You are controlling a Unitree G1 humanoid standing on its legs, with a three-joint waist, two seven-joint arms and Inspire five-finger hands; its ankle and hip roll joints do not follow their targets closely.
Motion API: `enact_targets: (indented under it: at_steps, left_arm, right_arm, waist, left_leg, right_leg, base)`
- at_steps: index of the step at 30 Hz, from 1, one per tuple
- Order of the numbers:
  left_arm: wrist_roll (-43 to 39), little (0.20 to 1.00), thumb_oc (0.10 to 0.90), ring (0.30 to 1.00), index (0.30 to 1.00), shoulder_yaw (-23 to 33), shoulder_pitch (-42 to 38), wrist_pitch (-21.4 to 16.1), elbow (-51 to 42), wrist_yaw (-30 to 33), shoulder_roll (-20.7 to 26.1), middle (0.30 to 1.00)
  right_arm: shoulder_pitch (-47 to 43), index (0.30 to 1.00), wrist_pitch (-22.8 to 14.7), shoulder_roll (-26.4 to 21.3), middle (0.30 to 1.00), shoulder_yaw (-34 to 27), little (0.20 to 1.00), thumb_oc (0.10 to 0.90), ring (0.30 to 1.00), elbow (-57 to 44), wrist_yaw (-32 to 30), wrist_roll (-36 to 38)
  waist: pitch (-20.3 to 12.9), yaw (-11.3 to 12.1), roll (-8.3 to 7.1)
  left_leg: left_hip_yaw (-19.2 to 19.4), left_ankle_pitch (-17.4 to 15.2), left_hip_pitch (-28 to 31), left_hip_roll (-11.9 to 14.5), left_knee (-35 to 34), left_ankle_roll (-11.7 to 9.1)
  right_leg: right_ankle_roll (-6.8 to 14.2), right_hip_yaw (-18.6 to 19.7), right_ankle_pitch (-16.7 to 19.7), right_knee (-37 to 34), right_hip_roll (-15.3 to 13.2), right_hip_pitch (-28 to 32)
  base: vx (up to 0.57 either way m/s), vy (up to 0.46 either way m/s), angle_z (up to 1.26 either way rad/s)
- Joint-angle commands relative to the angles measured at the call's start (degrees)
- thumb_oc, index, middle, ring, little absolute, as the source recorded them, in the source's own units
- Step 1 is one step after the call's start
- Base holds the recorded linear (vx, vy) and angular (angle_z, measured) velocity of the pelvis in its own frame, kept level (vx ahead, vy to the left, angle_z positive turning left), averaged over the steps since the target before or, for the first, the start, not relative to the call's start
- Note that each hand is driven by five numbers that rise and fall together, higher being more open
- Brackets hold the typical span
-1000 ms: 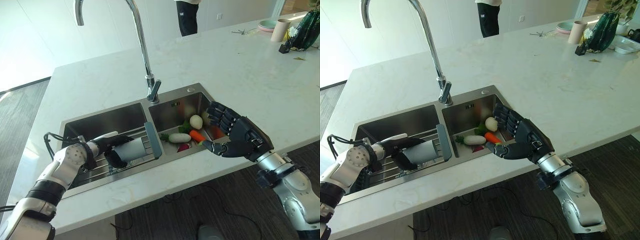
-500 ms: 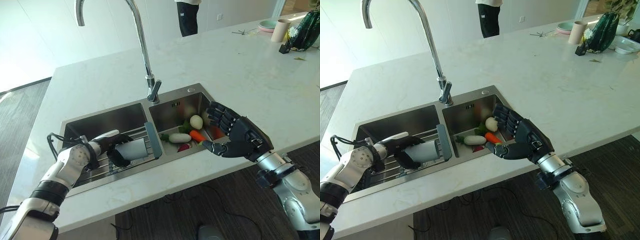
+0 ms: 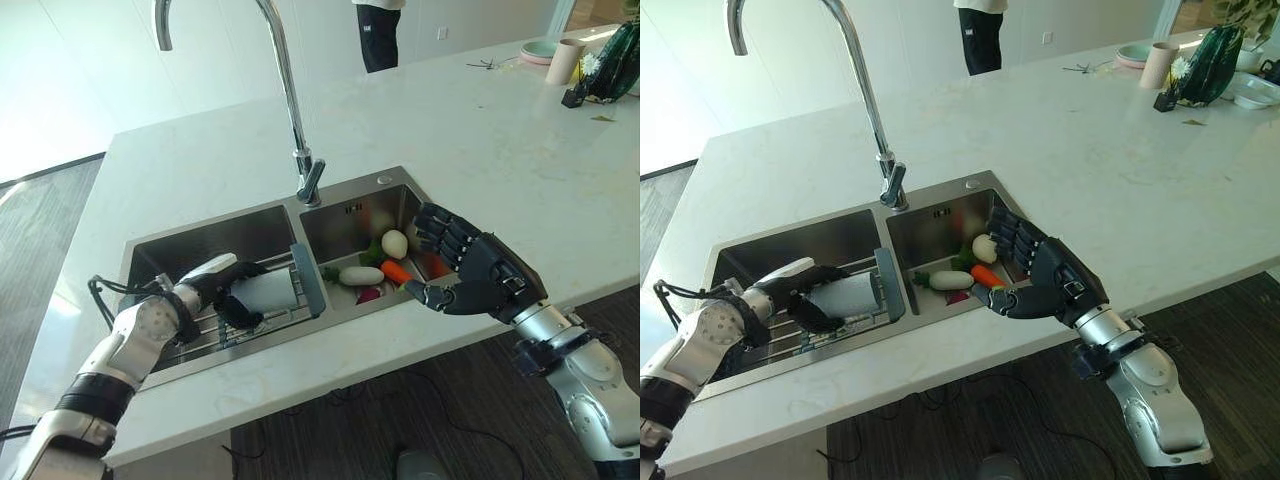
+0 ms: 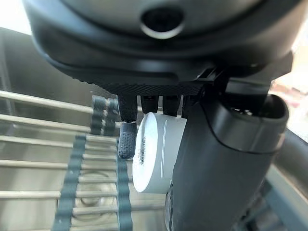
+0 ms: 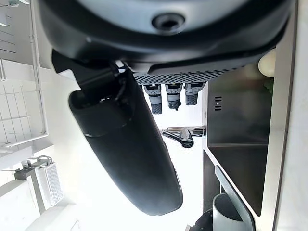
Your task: Place the dishes in the dishwasher.
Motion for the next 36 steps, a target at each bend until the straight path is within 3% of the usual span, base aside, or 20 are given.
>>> enact_targets:
  at_steps: [1, 8, 10, 12, 16, 18, 24, 26, 28, 33, 35, 36]
  left_arm:
    - [-3.5, 0.300, 0.400, 0.300, 0.300, 10.0, -4.6, -4.5, -5.5, 13.0, 3.7, 0.300]
    - [-7.4, 0.300, 0.400, 0.300, 0.300, 22.2, 4.2, -7.1, -15.1, 23.3, 2.1, 0.300]
    - [-10.0, 0.300, 0.400, 0.300, 0.300, 27.2, 8.7, -8.4, -21.9, 26.1, -0.7, 0.300]
    - [-12.1, 0.300, 0.400, 0.300, 0.300, 28.6, 10.9, -10.2, -25.3, 27.0, -3.5, 0.300]
    - [-16.9, 0.300, 0.400, 0.300, 0.300, 31.4, 15.2, -13.3, -32.1, 26.4, -8.8, 0.300]
    - [-22.2, 0.300, 0.400, 0.300, 0.300, 34.3, 20.1, -15.4, -38.4, 23.4, -14.5, 0.300]
    - [-33.1, 0.300, 0.400, 0.300, 0.300, 36.7, 26.8, -16.4, -45.3, 18.5, -22.2, 0.300]
    - [-35.3, 0.300, 0.400, 0.300, 0.300, 36.6, 27.7, -16.8, -47.2, 18.2, -23.2, 0.300]
    - [-36.8, 0.300, 0.400, 0.300, 0.300, 35.9, 27.0, -17.5, -47.3, 17.9, -23.4, 0.300]
    - [-42.9, 0.300, 0.400, 0.300, 0.300, 32.1, 22.0, -18.4, -45.8, 14.5, -24.4, 0.300]
    - [-45.4, 0.300, 0.400, 0.300, 0.300, 30.1, 20.3, -19.0, -45.0, 11.5, -24.6, 0.300]
    - [-45.8, 0.300, 0.400, 0.300, 0.300, 29.8, 20.1, -19.4, -44.7, 11.6, -24.6, 0.300]
  right_arm:
    - [-5.3, 0.900, -6.2, 2.5, 0.900, -3.8, 0.900, 0.800, 0.900, -4.1, -0.1, 0.8]
    - [-4.4, 0.900, -5.2, 4.2, 0.900, -5.3, 0.900, 0.800, 0.900, -6.1, -0.9, -0.1]
    - [-3.8, 0.900, -6.1, 5.8, 0.900, -5.8, 0.900, 0.800, 0.900, -7.5, -0.7, 0.3]
    - [-3.7, 0.900, -7.1, 6.8, 0.900, -5.8, 0.900, 0.800, 0.900, -8.3, -1.1, 0.4]
    - [-3.6, 0.900, -7.8, 8.6, 0.900, -5.4, 0.900, 0.800, 0.900, -10.2, -1.4, 0.2]
    - [-2.5, 0.900, -7.6, 9.9, 0.900, -5.4, 0.900, 0.800, 0.900, -12.6, -2.2, 0.1]
    - [-0.2, 0.900, -8.3, 9.8, 0.900, -5.5, 0.900, 0.800, 0.900, -16.0, -3.0, 1.1]
    - [0.7, 0.900, -8.6, 9.0, 0.900, -5.4, 0.900, 0.800, 0.900, -17.3, -3.6, 1.4]
    - [1.0, 0.900, -9.7, 8.4, 0.900, -5.5, 0.900, 0.800, 0.900, -17.1, -4.3, 1.2]
    - [0.2, 0.900, -14.4, 6.3, 0.900, -8.4, 0.900, 0.800, 0.900, -13.3, -6.0, 1.9]
    - [-0.4, 0.900, -16.1, 6.7, 0.900, -9.4, 0.900, 0.800, 0.900, -11.4, -8.2, -0.1]
    - [-0.5, 0.900, -16.4, 6.9, 0.900, -9.5, 0.900, 0.800, 0.900, -11.1, -8.2, -0.4]
  waist:
    - [-3.1, 1.4, -0.87]
    - [-3.0, 3.8, -1.78]
    - [-2.9, 5.2, -2.31]
    - [-2.9, 6.0, -2.74]
    - [-2.9, 8.0, -3.32]
    - [-2.4, 9.8, -3.72]
    - [-1.0, 13.3, -3.79]
    - [-0.3, 14.5, -3.26]
    - [0.2, 14.6, -3.16]
    - [0.6, 12.3, -5.33]
    - [0.3, 11.0, -5.43]
    - [0.2, 10.7, -5.36]
  left_leg:
    - [-2.0, -10.7, -1.8, 1.3, 8.6, 0.1]
    - [-4.0, -10.5, -2.3, 1.1, 8.6, -0.1]
    - [-5.0, -10.0, -2.8, 1.0, 8.6, -0.2]
    - [-5.7, -10.3, -2.5, 1.1, 8.6, -0.3]
    - [-6.6, -9.3, -3.1, 1.7, 8.6, -0.7]
    - [-7.5, -8.0, -3.7, 2.5, 8.6, -1.7]
    - [-10.7, -4.6, -6.1, 3.5, 8.6, -4.3]
    - [-11.7, -1.8, -9.7, 4.9, 8.6, -6.0]
    - [-9.6, -1.5, -10.9, 5.7, 8.6, -6.3]
    - [2.9, -2.9, -4.0, 4.1, 8.6, -4.3]
    - [9.2, -4.3, -1.6, 6.4, 8.6, -3.8]
    - [9.8, -4.7, -1.2, 6.7, 8.6, -3.7]
  right_leg:
    - [6.2, -4.4, -5.0, -0.4, -2.1, 3.7]
    - [6.0, -6.1, -5.6, -0.4, -3.0, 4.3]
    - [5.7, -7.1, -5.6, -0.4, -3.3, 4.5]
    - [5.5, -7.9, -6.3, -0.4, -3.4, 5.2]
    - [4.6, -9.4, -6.4, -0.4, -3.3, 5.4]
    - [3.6, -10.6, -7.1, -0.4, -2.7, 5.9]
    - [2.2, -12.5, -8.1, -0.4, -1.9, 6.2]
    - [1.8, -13.3, -8.4, -0.4, -1.4, 5.9]
    - [1.9, -14.8, -8.8, -0.4, -1.6, 6.1]
    - [3.3, -21.4, -6.2, -0.4, -6.6, 6.1]
    - [3.9, -25.6, -4.7, -0.4, -8.7, 6.7]
    - [4.1, -26.3, -4.4, -0.4, -9.0, 6.9]
  base:
    - [0.00, -0.005, 0.07]
    - [0.00, -0.015, 0.20]
    - [0.02, -0.116, 0.28]
    - [0.06, -0.165, 0.24]
    - [0.03, -0.180, 0.33]
    - [0.06, -0.289, 0.35]
    - [0.01, -0.156, 0.44]
    - [-0.15, -0.088, 0.57]
    - [-0.20, -0.042, 1.22]
    - [-0.24, 0.065, 1.45]
    - [-0.30, 0.193, 1.28]
    - [-0.19, 0.216, 1.97]
